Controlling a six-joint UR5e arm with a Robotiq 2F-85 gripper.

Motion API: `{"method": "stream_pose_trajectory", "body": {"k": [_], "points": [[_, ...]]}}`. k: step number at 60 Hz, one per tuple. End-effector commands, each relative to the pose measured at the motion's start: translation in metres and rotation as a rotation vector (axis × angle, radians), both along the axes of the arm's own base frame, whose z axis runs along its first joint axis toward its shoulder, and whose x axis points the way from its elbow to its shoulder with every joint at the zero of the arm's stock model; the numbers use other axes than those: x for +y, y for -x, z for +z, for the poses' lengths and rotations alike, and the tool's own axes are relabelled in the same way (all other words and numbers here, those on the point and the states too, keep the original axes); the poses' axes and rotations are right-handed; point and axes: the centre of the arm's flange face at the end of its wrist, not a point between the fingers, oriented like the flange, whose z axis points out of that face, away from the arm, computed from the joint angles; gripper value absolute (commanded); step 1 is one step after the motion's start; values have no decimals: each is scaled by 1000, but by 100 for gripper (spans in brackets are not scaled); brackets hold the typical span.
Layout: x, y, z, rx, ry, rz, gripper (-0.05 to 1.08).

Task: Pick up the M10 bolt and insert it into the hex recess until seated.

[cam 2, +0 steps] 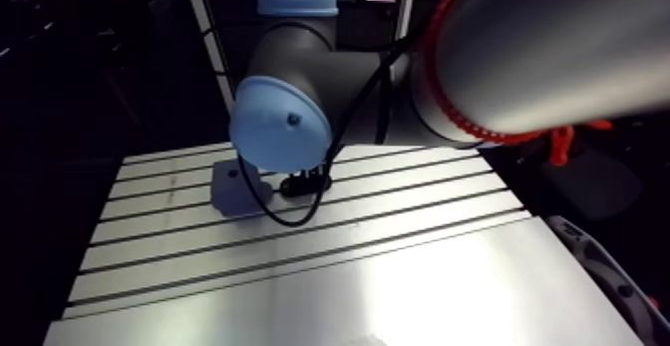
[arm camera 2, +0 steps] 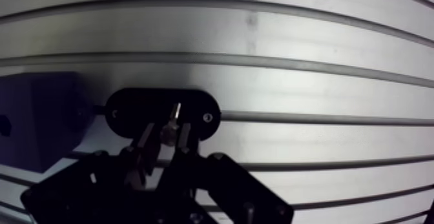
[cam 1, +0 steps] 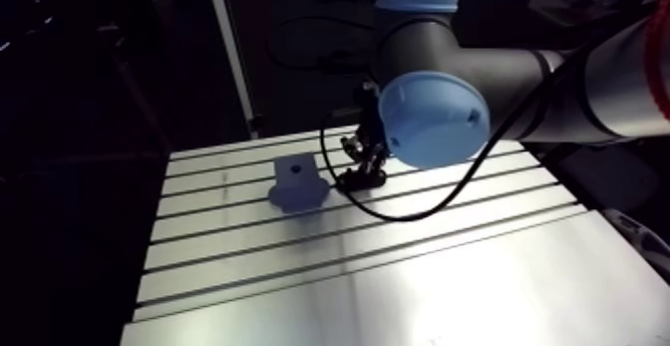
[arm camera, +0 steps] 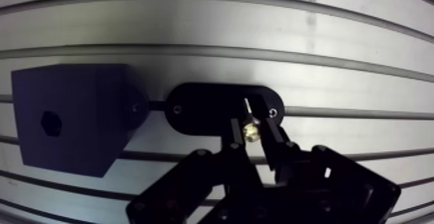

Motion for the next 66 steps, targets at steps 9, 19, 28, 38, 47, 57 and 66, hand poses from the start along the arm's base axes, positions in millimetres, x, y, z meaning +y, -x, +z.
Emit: {"method": "stream_pose_trajectory", "body": {"k": [9,19,28,38,47,57,66], "points": [[0,0,2,4,-1,-2,70],[0,0,2,4,-1,-2,70],[0,0,2,4,0,-1,72],[0,0,6,12,0,-1,73],[1,0,8,16,-1,-4,73],[1,1,12,24,-1,-4,75],[1,2,20,39,-4,-3,75]]}}
